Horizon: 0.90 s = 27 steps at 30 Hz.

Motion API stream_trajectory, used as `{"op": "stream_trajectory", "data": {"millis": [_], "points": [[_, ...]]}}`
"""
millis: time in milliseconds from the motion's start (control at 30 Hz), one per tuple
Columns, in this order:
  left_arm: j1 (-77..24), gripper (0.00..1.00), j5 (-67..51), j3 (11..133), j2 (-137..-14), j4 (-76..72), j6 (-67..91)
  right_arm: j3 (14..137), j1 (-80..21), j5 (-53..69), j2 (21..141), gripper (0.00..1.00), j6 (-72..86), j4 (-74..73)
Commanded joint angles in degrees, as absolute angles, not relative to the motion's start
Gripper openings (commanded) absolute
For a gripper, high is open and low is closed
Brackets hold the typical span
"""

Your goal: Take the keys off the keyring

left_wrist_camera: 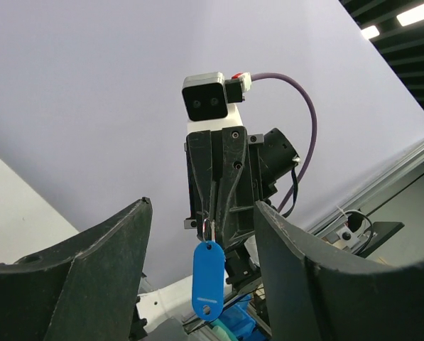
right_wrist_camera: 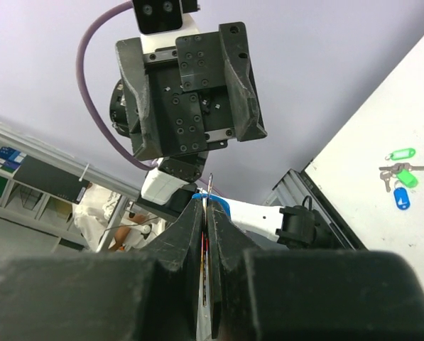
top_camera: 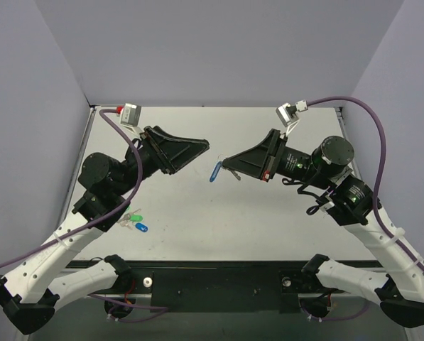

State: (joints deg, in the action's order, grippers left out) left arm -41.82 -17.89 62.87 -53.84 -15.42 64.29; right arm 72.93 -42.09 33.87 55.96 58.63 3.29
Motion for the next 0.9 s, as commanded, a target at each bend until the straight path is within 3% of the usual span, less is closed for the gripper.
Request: {"op": "stream_trajectory", "data": {"millis": [0, 867], "points": [[-41.8, 0.68, -17.4, 63.1, -53.5, -20.8, 65.5, 77.2, -42.5, 36.6, 57.0, 0.00, 58.5, 8.6], [-44.7, 0.51, -17.6, 62.8, -54.8, -24.1, 65.9, 79.5, -43.5, 36.7, 61.7, 0.00, 60.6, 12.6]]}}
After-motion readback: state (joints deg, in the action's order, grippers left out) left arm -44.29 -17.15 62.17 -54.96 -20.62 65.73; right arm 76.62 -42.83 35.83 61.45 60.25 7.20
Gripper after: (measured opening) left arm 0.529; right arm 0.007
